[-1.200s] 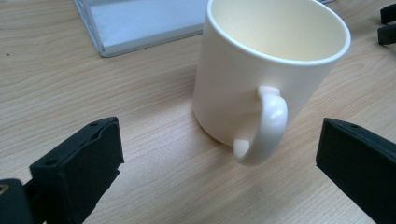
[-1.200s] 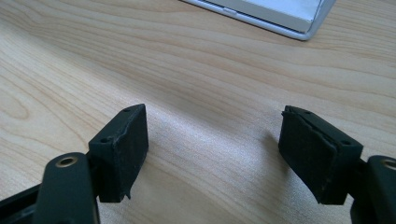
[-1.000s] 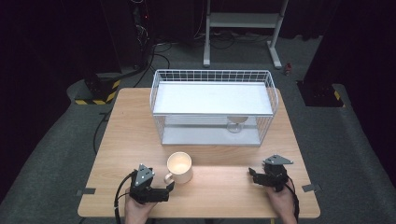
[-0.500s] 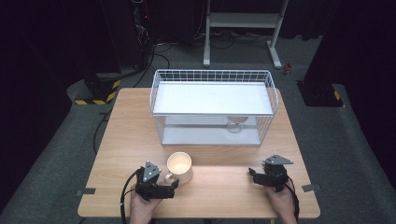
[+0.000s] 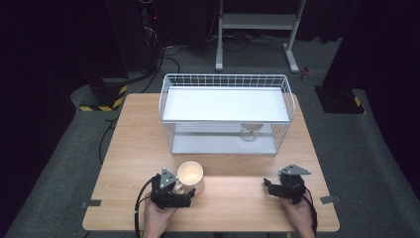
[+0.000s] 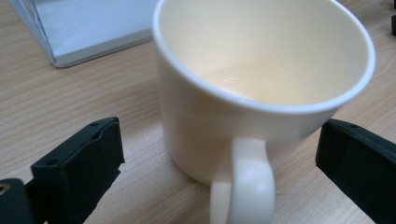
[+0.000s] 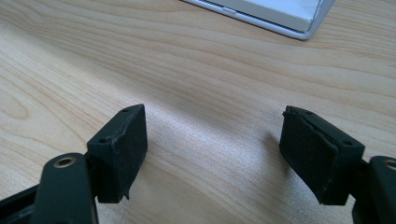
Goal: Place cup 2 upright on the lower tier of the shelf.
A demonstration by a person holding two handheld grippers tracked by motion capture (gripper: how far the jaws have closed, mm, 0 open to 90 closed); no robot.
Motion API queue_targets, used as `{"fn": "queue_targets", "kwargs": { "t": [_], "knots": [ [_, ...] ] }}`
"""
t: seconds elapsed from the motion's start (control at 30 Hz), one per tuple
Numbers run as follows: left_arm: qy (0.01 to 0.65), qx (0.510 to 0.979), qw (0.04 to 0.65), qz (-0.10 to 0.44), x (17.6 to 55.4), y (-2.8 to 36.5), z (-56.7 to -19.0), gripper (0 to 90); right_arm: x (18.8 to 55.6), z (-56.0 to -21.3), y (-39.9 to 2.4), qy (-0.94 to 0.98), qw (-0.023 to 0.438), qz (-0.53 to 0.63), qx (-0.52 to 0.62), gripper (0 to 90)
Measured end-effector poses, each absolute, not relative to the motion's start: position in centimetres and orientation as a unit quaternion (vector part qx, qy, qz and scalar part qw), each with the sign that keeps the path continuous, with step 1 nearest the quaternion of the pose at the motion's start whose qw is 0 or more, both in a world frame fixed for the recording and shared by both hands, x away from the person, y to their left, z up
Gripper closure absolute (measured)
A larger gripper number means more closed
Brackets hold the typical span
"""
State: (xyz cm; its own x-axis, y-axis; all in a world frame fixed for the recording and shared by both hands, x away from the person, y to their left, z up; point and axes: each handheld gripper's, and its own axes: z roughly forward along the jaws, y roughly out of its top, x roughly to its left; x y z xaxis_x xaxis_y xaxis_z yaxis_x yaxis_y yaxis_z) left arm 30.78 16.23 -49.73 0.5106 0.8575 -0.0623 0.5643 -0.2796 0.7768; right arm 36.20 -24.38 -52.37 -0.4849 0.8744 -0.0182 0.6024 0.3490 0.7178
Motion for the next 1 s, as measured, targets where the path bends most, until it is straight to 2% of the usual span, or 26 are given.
{"fn": "queue_targets", "kwargs": {
  "t": [1.0],
  "knots": [
    [0.441,0.780,0.390,0.212,32.5,13.8,-50.0,7.5,36.2,-52.4,-24.4,0.795,0.205,0.331,0.464,23.3]
  ]
}}
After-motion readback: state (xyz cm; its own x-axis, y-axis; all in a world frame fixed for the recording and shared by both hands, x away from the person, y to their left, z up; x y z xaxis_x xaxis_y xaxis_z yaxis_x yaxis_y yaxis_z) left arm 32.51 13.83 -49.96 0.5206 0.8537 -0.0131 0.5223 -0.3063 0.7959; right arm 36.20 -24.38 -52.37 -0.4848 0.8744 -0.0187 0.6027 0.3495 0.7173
